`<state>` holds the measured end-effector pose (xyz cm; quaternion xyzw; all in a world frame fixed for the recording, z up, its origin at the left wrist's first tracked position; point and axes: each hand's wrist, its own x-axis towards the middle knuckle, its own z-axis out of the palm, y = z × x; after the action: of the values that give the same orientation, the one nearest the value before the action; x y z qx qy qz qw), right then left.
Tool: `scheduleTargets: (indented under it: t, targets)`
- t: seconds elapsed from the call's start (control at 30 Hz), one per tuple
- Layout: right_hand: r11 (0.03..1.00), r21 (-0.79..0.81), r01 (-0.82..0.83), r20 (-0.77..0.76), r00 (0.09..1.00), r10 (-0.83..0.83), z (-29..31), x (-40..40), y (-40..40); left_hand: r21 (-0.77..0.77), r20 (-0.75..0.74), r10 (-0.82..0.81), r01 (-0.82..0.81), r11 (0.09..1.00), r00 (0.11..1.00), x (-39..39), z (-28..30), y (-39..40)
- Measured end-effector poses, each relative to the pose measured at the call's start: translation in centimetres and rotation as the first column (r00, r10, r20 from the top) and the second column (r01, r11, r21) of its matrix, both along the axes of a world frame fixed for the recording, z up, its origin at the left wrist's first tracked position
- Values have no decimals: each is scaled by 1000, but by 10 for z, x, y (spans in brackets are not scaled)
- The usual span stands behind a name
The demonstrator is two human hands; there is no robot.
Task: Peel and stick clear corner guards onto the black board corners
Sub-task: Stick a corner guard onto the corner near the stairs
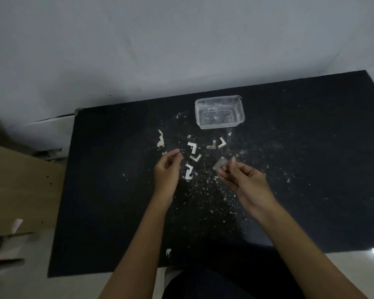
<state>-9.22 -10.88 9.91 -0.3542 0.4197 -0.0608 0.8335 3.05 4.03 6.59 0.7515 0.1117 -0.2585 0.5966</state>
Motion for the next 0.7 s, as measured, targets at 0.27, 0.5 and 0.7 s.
scheduleTargets:
  t: [0.27,0.5,0.7]
  targets:
    - [971,-46,-234,-21,972,234,-15,39,54,-55,269,-191,213,975,944,-35,42,44]
    - [880,-115,-462,-58,887,458,-14,69,136,183,313,-112,56,982,943,-37,18,135]
    - [704,-193,-683,-114,729,675,-25,81,225,118,223,148,-177,977,964,-52,7,227]
